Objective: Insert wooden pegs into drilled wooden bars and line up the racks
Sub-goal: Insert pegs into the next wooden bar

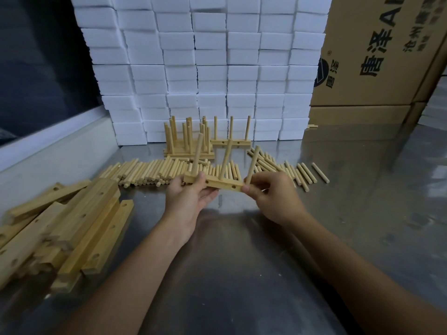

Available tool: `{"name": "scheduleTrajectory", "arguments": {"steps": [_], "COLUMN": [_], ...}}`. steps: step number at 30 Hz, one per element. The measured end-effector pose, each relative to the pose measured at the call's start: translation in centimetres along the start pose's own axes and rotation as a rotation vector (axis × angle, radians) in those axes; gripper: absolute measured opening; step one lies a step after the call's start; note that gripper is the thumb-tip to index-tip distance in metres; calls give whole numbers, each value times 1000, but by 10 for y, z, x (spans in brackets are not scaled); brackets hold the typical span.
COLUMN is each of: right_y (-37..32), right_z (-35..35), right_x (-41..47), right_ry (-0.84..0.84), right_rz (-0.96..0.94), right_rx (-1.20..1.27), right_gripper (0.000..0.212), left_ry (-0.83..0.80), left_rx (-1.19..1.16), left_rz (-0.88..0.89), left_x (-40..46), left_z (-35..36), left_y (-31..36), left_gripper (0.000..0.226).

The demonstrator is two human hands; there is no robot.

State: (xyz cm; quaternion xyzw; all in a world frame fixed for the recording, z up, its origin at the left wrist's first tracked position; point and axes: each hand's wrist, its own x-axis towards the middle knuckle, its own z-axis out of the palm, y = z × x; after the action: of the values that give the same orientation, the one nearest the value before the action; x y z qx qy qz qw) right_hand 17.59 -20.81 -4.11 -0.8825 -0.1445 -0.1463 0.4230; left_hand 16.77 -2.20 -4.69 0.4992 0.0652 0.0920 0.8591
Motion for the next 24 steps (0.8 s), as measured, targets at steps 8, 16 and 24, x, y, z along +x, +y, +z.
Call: {"name": "scheduleTrajectory", "arguments": {"steps": [8,16,24], "right_y": [30,64,74], "right_z": [-27,-15,13], "right_x": [51,150,227], "right_ry": [208,278,132], "right_rz": [165,188,166], "right_rx": [-81,-240,-350], "right_gripper": [9,15,11], "left_ry": [27,-5,27], "left_rx": [1447,1698,1761], "left_rz": [544,551,505], "left_x": [9,13,11], "left_z": [-16,-11,-9], "left_y": [-6,-9,-10], "left_gripper": [14,25,35]}}
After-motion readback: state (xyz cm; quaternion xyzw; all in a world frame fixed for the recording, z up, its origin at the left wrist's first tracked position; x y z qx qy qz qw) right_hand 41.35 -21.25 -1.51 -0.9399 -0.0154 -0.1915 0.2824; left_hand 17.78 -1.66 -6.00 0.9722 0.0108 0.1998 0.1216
